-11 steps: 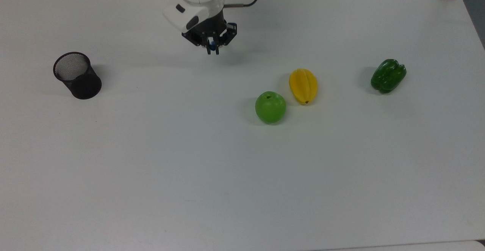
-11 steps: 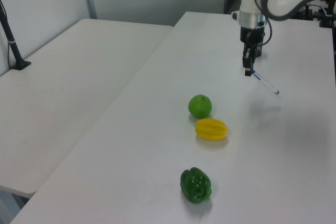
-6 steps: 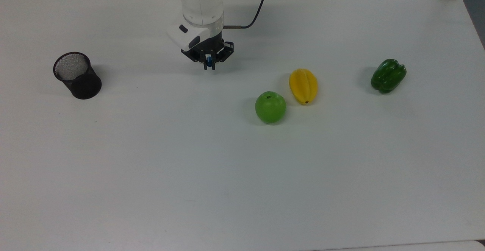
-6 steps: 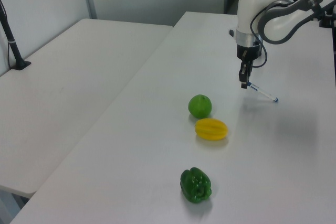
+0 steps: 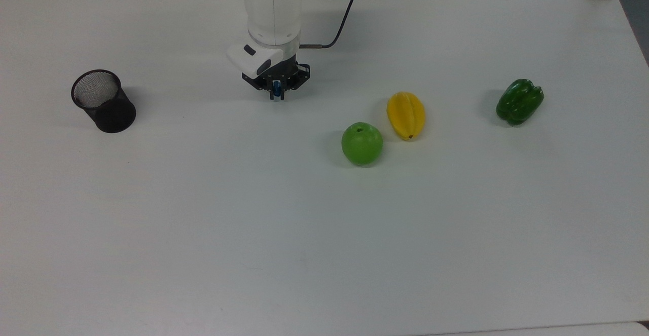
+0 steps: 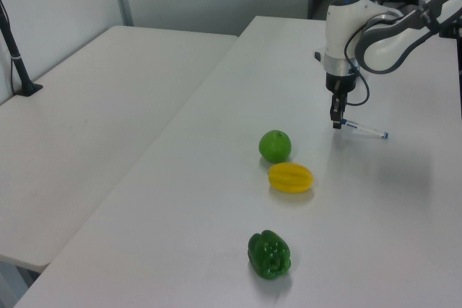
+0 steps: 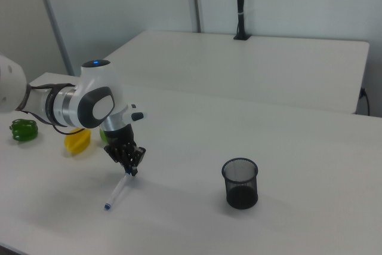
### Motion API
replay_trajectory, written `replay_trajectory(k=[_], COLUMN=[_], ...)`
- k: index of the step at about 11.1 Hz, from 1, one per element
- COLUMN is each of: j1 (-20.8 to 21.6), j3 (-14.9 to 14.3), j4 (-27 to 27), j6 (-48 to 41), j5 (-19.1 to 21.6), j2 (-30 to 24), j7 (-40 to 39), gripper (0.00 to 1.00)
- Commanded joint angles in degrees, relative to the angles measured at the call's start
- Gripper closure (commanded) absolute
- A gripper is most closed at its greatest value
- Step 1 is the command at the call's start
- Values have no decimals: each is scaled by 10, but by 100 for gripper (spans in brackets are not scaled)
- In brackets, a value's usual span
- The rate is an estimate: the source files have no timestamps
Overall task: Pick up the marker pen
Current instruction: 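Open the gripper to release the marker and raise it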
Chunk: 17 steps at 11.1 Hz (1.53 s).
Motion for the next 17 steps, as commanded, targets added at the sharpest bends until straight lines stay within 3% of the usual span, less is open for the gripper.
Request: replay_trajectory(k=[1, 7, 9, 13, 17], j1=[-1, -1, -3, -9, -12], j3=[3, 3, 3, 3, 22], j4=[-14, -7, 6, 133, 253], j6=[22, 13, -12, -207, -384], j5=[-14, -13, -9, 1, 21], j2=[2, -6, -33, -63, -83], j7=[10, 14, 16, 22, 115], gripper=[59, 0, 0, 0, 0])
